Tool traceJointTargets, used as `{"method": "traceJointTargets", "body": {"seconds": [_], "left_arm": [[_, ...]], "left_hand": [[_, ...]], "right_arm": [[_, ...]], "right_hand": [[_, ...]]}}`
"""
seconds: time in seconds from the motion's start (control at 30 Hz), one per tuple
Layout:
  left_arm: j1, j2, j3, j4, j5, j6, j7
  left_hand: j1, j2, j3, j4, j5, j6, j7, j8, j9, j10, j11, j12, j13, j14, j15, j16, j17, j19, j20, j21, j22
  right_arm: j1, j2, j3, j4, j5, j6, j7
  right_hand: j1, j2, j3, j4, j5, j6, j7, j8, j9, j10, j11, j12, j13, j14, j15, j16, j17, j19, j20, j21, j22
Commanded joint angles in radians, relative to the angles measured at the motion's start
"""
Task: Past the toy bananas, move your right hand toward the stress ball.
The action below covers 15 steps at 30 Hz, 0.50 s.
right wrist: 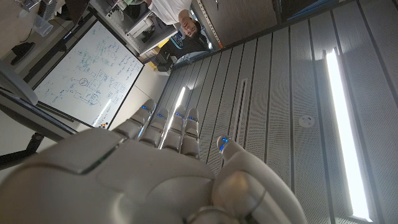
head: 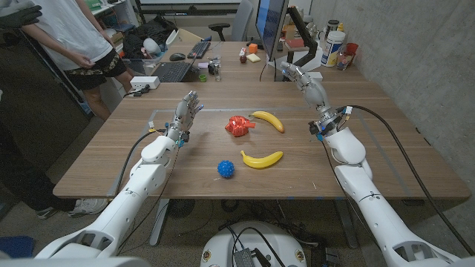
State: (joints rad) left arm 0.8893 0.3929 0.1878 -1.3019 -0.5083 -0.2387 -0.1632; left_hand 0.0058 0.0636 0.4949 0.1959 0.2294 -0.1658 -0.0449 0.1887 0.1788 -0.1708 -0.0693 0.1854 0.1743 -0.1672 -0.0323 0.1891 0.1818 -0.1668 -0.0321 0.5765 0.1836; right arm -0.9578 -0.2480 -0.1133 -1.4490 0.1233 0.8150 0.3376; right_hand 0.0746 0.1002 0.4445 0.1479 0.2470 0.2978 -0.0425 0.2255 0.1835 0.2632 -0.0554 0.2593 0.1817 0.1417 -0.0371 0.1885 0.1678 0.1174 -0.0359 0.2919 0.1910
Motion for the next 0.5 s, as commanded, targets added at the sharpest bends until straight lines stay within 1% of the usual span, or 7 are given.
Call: {"method": "traceJointTargets", "body": {"seconds": [0.03,0.5], "left_arm": [[-0.007,-0.001,-0.001,0.012,-0.003,-0.004,-0.010],[-0.009,-0.001,-0.002,0.019,-0.006,-0.005,-0.018]], "left_hand": [[-0.001,0.119,-0.005,0.000,0.006,-0.001,-0.015,0.002,0.005,-0.056,-0.006,0.010,0.006,-0.068,-0.020,0.007,0.002,-0.066,-0.052,-0.003,0.005],[-0.002,0.119,-0.006,0.000,0.006,0.000,-0.022,0.002,0.005,-0.052,-0.007,0.011,0.006,-0.065,-0.020,0.008,0.002,-0.065,-0.049,-0.004,0.005]], "right_arm": [[0.003,0.004,-0.008,0.003,-0.015,0.063,0.013],[-0.007,-0.004,-0.017,-0.019,-0.043,0.100,0.031]], "right_hand": [[0.008,0.064,0.011,0.000,0.007,0.027,-0.002,0.005,0.006,0.022,0.004,0.009,0.002,0.022,-0.062,0.003,-0.001,0.022,-0.118,0.009,0.002],[0.011,0.064,0.017,-0.003,0.008,0.037,-0.005,0.004,0.006,0.031,0.003,0.008,0.001,0.031,-0.065,0.000,-0.002,0.031,-0.118,0.011,0.002]]}}
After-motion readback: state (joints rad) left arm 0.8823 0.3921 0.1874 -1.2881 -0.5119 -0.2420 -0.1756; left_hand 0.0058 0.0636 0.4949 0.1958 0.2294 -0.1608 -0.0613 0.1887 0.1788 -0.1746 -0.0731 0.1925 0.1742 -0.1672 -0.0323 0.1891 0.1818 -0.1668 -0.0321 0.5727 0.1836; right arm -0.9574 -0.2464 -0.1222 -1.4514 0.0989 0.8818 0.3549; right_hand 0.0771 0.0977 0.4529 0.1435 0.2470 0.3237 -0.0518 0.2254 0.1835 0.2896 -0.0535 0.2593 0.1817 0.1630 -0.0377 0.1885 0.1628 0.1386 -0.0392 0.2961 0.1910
